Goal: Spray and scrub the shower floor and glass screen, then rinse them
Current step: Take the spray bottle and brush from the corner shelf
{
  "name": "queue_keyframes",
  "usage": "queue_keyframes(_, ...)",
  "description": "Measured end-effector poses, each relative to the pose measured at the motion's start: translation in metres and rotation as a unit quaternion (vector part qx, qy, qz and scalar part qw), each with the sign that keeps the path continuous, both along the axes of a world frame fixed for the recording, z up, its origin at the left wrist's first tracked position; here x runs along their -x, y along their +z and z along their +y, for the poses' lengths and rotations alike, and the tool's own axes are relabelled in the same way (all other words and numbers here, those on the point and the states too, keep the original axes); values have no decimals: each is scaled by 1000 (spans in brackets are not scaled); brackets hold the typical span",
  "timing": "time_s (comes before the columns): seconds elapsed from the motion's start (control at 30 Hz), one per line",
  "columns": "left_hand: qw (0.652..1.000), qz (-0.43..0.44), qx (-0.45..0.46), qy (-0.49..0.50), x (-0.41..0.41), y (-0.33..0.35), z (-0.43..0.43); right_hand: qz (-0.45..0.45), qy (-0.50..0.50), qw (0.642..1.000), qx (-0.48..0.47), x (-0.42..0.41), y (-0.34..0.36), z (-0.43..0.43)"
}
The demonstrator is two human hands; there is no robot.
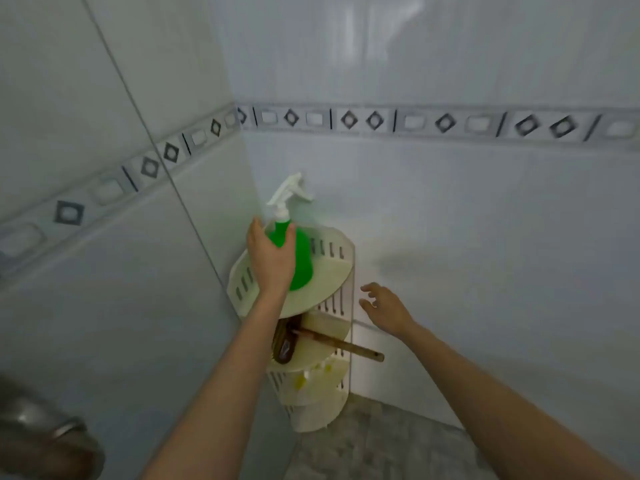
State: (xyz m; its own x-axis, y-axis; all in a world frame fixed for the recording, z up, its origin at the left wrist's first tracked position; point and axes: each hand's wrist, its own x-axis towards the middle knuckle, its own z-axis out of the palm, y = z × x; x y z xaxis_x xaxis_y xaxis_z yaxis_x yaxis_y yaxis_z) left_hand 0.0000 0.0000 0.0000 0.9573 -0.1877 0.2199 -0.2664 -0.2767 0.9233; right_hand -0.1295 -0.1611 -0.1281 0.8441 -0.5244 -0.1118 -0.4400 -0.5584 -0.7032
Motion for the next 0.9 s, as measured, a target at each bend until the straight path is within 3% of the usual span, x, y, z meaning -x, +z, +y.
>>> queue_keyframes(0.2,996,-27,27,-75,-49,-20,-35,216,50,975,15,-40,-96,-4)
queue_keyframes(0.43,991,-7,111,-74,-88,-18,-55,349,87,931,62,-69,-177,-13)
queue_keyframes(0.63,988,15,122,-94,-101,-19,-55,354,99,929,40,-78,-208,-15)
queue_keyframes(0.8,987,-1,126,-97,-97,-16,-58,316,136,939,24,-74,-188,-15)
queue_keyframes(0.9,988,-4,120,-95,-91,-10,-59,259,135,952,86,-68,-164,-11)
